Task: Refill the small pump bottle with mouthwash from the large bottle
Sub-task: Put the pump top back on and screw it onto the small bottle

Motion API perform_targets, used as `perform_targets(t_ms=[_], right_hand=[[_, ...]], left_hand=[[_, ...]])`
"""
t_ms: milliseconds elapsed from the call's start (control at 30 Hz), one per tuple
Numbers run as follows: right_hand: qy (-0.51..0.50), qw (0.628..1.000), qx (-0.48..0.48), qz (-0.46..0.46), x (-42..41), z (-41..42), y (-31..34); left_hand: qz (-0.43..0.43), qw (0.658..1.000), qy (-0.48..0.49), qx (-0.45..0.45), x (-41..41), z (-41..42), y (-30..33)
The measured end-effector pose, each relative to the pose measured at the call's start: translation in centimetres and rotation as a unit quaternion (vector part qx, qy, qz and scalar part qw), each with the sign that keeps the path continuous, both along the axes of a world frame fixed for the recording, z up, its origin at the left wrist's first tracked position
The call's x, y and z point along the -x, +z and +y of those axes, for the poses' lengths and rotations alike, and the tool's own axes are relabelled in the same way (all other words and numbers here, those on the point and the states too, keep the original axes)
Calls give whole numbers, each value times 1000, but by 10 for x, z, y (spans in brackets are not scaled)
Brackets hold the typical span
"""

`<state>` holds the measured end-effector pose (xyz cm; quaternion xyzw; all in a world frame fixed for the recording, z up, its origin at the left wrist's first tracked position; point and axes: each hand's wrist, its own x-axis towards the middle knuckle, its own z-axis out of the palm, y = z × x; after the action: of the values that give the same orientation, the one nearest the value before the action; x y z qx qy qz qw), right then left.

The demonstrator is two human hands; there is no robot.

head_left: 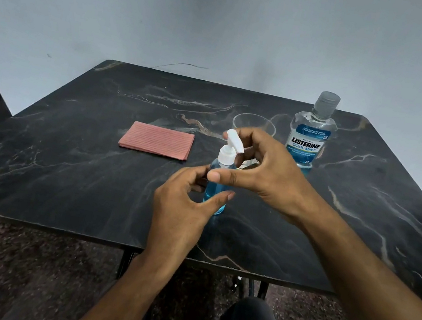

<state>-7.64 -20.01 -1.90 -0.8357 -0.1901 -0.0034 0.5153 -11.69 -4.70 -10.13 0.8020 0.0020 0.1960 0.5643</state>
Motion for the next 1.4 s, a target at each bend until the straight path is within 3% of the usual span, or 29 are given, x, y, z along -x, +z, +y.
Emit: perform_targets(t_ms=[233, 600, 700, 800, 900, 1167, 1400], right_hand=[[20, 995, -97, 7, 0, -4, -1], [-59, 994, -63, -69, -1, 10, -8], [-25, 998, -43, -41, -3, 5, -5], [35, 996, -83, 16, -6, -5, -1], [53, 996, -71, -1, -8, -10, -1], [-20, 995, -93, -42, -1, 2, -7], [-29, 997, -38, -67, 2, 4, -2]], left_hand=[[0, 1000, -5, 12, 0, 0, -2], [1, 1000, -8, 13, -1, 0, -3], [-1, 1000, -6, 14, -1, 0, -3], [0, 1000, 0, 18, -2, 0, -4], [-3, 1000, -1, 16, -2, -1, -5], [-4, 1000, 5, 0, 0, 0, -1], [1, 1000, -1, 4, 0, 0, -3]])
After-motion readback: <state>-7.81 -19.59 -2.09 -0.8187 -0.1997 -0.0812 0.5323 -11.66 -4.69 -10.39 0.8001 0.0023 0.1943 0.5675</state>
